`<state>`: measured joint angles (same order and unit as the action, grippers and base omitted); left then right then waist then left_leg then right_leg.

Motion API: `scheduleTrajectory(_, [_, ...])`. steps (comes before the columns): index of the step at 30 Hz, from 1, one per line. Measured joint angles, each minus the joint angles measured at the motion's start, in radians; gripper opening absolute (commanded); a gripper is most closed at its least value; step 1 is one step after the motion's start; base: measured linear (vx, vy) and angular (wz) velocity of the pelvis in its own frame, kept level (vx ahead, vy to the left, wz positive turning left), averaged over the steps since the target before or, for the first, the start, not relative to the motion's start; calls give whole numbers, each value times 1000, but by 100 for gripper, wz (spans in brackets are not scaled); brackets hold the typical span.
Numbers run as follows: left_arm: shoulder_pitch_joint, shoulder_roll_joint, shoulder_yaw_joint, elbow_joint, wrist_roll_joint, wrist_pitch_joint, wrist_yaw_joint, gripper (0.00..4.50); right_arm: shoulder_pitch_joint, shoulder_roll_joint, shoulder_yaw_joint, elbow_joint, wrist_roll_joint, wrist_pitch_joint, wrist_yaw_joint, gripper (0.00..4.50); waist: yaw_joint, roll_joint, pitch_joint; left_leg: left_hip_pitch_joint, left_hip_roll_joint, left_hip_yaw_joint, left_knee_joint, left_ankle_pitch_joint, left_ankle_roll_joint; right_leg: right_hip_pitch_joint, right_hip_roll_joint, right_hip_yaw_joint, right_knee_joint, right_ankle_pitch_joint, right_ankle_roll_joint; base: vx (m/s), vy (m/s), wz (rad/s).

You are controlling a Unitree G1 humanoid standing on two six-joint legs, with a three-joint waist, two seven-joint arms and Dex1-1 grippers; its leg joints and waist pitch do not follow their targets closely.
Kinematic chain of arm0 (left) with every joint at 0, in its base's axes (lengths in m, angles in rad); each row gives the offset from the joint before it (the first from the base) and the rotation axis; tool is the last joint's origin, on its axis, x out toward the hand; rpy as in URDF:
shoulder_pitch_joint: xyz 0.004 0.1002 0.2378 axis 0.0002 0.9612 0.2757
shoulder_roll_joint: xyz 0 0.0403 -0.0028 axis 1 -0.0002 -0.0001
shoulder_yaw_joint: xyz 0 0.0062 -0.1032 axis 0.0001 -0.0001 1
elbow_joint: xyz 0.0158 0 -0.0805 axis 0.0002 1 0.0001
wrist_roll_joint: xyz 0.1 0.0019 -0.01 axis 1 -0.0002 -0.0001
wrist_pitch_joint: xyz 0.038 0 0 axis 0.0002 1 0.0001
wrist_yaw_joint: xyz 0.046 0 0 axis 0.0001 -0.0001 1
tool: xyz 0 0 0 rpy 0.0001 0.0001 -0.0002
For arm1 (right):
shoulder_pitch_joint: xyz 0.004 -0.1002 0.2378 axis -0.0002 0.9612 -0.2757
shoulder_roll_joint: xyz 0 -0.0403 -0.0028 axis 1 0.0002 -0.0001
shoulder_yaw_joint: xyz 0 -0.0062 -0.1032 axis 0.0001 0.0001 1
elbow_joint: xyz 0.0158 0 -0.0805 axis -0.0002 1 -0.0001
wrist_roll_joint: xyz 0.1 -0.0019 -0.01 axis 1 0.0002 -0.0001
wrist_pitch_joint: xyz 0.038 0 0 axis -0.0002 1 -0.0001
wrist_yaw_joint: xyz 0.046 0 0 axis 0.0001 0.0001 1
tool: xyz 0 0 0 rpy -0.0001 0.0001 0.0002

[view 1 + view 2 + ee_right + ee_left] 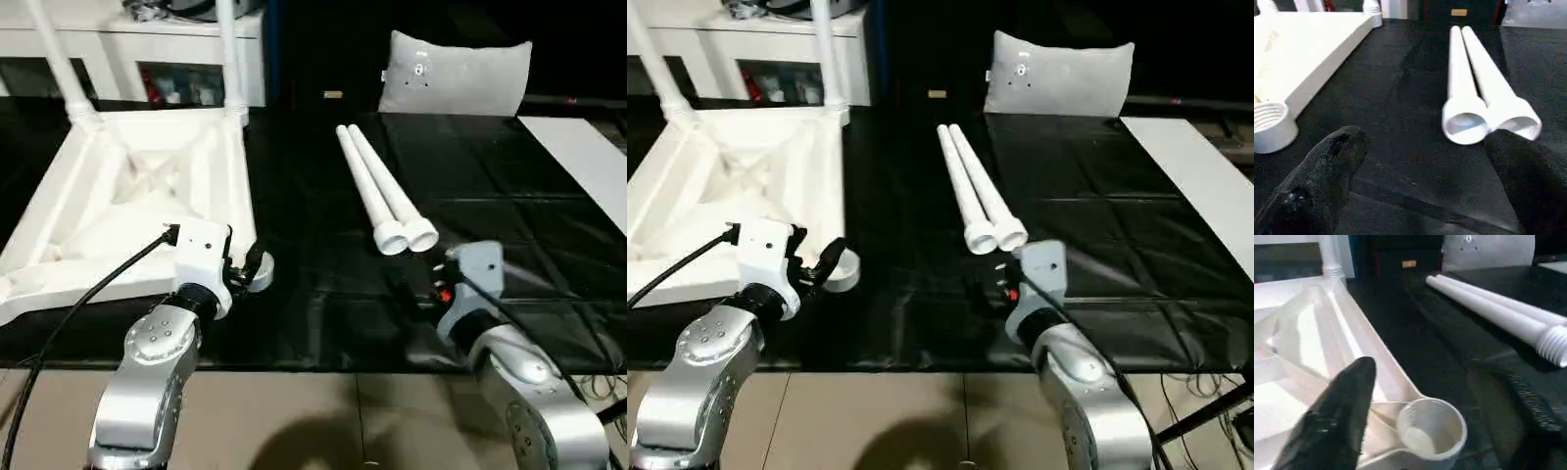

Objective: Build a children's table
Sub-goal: Move to table

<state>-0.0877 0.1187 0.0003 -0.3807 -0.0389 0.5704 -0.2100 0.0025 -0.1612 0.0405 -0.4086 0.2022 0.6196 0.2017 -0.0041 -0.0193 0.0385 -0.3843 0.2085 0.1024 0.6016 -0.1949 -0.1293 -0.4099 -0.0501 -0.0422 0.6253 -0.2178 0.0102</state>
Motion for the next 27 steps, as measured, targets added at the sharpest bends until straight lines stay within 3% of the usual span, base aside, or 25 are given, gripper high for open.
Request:
scheduleTrajectory(4, [19,5,2,-1,-4,3,7,386,-14,-22,19,1,-4,1,22,450,-10,-6,3,14,-2,11,1,-6,11,18,-10,3,-23,1,1,24,83,-1])
scheduleTrajectory(8, [35,8,-7,-12,-2,5,7,420,-18,-37,45,9,-11,0,30,450,-20,0,10,50,-2,15,-3,-18,28,49,-10,-2,-49,0,1,15,31,-2])
scheduleTrajectory(9, [35,8,-8,-16,-2,5,7,427,-21,-40,45,15,-13,0,32,450,-23,0,10,53,-2,16,-3,-20,29,53,-11,-2,-49,0,1,69,29,-9])
scheduleTrajectory(10, [35,8,-10,-20,-2,5,7,436,-26,-41,45,21,-16,0,35,450,-24,0,10,55,-2,18,-3,-22,29,61,-11,-1,-49,0,1,93,10,-3])
scheduleTrajectory(14, [35,11,-30,-21,-2,11,6,445,-33,-52,44,22,-20,0,38,450,-22,-2,7,59,-1,27,-9,-36,25,67,-10,3,-47,2,-2,90,-6,0])
scheduleTrajectory(18, [35,12,-35,-21,-2,11,6,445,-33,-59,44,22,-19,8,40,450,-16,5,1,63,-1,27,-19,-44,33,70,-7,2,-47,-12,-6,118,-22,2])
scheduleTrajectory(19, [35,13,-38,-21,-2,11,6,445,-33,-60,44,22,-18,11,41,450,-15,8,-1,75,1,34,-22,-48,28,68,-5,7,-45,-17,-10,223,-1,-19])
scheduleTrajectory(20, [39,15,-38,-19,-2,11,6,445,-34,-58,47,22,-17,12,46,450,-4,3,0,101,3,60,-34,-57,17,67,1,27,-35,-26,-20,223,-1,-19])
scheduleTrajectory(21, [38,16,-38,-19,-2,11,7,445,-34,-57,49,20,-15,12,49,450,1,1,1,118,4,77,-37,-66,10,67,5,41,-24,-35,-26,240,5,-48])
scheduleTrajectory(22, [36,17,-38,-20,-1,11,7,445,-34,-61,49,20,-16,11,51,450,10,-6,2,123,3,85,-34,-75,11,71,9,59,-18,-43,-19,118,22,-32])
scheduleTrajectory(23, [29,15,-43,-20,-1,11,7,445,-30,-75,44,20,-19,10,52,450,9,4,-2,119,2,67,-19,-88,20,80,10,60,-16,-50,-5,118,22,-32])
scheduleTrajectory(25, [26,9,-65,-21,-2,11,6,445,-31,-87,44,21,-21,7,59,450,9,5,-4,106,2,46,4,-105,44,85,19,62,-17,-55,-5,96,17,-1])
scheduleTrajectory(27, [26,12,-66,-21,-2,11,6,445,-35,-85,50,21,-21,5,66,450,10,5,-4,94,0,26,14,-116,34,85,30,66,-16,-56,-4,85,15,9])
